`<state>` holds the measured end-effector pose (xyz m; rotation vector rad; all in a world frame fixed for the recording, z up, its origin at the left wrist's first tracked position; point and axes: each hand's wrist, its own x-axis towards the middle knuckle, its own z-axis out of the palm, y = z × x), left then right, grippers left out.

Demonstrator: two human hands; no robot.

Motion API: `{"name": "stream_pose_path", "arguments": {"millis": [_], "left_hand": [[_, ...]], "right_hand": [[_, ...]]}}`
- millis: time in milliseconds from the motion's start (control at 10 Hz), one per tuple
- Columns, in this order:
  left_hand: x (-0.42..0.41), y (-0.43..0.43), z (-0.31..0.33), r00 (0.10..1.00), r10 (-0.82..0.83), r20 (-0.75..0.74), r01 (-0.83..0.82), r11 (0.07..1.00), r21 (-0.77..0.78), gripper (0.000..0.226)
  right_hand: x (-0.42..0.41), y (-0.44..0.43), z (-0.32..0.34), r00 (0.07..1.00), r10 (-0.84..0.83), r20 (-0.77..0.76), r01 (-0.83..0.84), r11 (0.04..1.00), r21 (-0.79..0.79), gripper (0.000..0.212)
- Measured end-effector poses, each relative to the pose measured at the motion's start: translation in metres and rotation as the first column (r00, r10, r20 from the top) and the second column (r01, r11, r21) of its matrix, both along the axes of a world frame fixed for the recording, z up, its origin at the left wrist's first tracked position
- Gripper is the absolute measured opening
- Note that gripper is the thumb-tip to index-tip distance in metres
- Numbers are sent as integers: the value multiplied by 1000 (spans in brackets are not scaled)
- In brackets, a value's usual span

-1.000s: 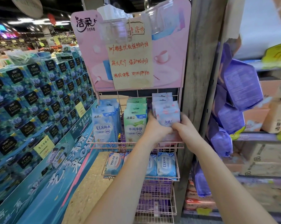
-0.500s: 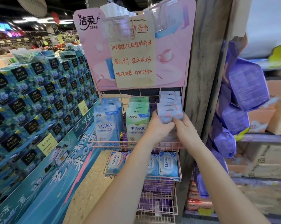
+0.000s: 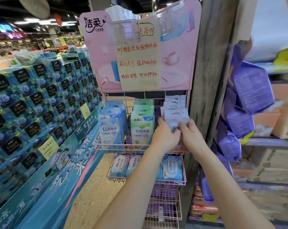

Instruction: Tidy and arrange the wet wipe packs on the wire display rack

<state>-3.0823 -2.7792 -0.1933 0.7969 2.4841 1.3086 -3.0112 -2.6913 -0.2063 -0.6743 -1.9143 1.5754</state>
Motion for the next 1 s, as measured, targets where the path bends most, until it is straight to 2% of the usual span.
{"name": "stream_pose_path", "arguments": {"millis": [200,400,600,700,800,900,1000], "left_hand": [[0,-11,6,1000,-22,5,22,999,49,89],[8,-13,-1,994,-7,-108,6,1000,-7,91],[6,-17,1,995,-62,-78,58,997,-45,97],[11,-20,3,995,-58,-85,54,998,-43,99],[22,-27,5,989,-25,-147,27,1000,15,92],[32,-43,8,964,32,-264,12,987,163,71],[35,-68,17,909,99,-406,-27,984,179,49]], "right_hand": [[6,1,6,999,20,33,-21,999,39,39],[12,-1,7,991,-21,132,-2,986,168,49],[19,-3,14,968,-32,250,-41,959,281,43],[19,-3,16,967,-35,254,-44,953,301,43],[23,-9,21,974,-75,211,5,949,315,45],[29,-20,23,982,-100,163,32,926,377,43],[33,-26,24,975,-214,59,144,811,568,41]]}}
